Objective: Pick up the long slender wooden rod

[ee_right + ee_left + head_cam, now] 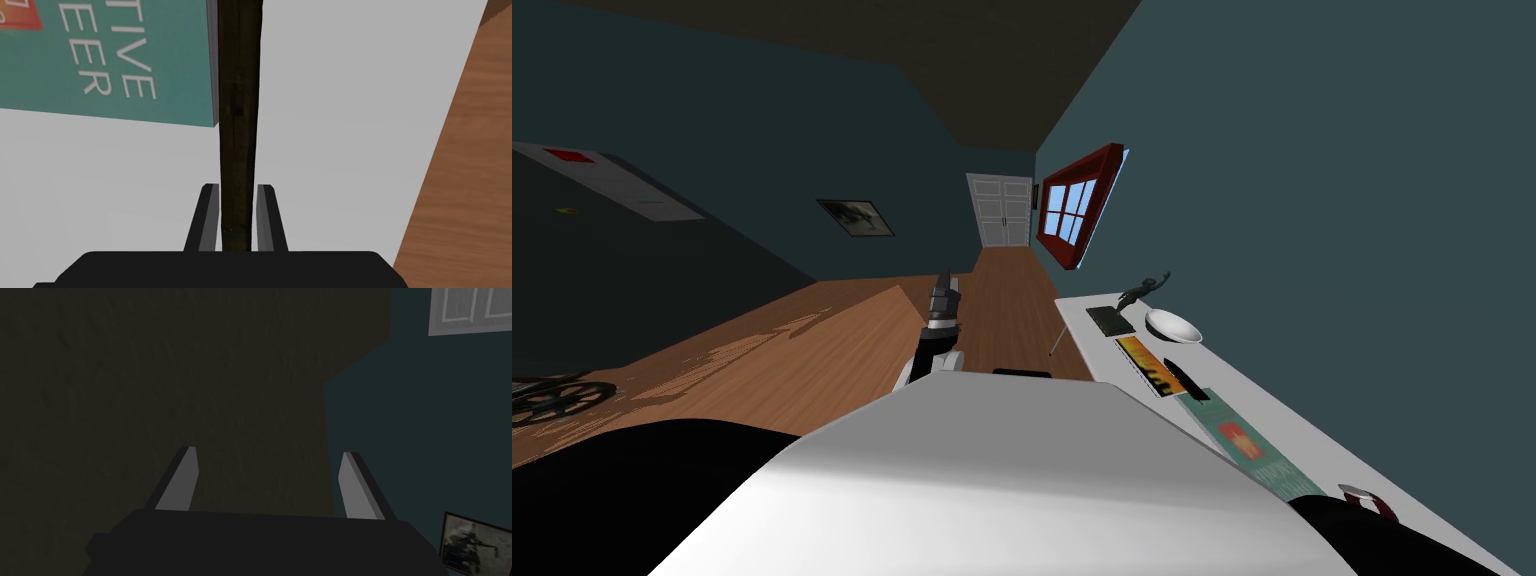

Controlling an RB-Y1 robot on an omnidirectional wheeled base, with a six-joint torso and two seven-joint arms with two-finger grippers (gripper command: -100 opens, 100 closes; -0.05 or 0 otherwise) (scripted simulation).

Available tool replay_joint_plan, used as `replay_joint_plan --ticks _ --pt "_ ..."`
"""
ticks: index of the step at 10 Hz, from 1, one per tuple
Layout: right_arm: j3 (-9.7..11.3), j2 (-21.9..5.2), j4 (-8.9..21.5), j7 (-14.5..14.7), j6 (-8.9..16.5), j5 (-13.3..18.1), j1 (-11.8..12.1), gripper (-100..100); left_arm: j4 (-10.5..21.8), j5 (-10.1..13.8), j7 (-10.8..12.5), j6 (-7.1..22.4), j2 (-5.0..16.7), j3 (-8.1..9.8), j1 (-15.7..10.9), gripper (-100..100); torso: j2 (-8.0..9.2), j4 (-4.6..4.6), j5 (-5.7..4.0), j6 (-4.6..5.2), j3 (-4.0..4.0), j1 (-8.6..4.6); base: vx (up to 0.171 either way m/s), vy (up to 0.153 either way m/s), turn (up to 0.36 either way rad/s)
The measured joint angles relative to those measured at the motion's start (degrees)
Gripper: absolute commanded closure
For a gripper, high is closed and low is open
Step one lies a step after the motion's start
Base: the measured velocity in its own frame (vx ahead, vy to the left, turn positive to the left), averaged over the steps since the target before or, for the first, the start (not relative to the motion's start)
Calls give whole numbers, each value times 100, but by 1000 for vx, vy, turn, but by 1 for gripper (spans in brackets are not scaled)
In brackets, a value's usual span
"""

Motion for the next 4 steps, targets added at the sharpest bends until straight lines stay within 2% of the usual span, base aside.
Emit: replay_joint_plan --ticks 3,4 --pt "-264 -165 -95 -46 -155 -98 251 100 0 0 0 0 0 0 0 0 -4 -2 5 2 -3 14 10 18 -42" --pt "-275 -167 -107 -51 -160 -100 264 0 0 0 0 0 0 0 0 0 -3 -2 2 1 -2 8 0 0 0"
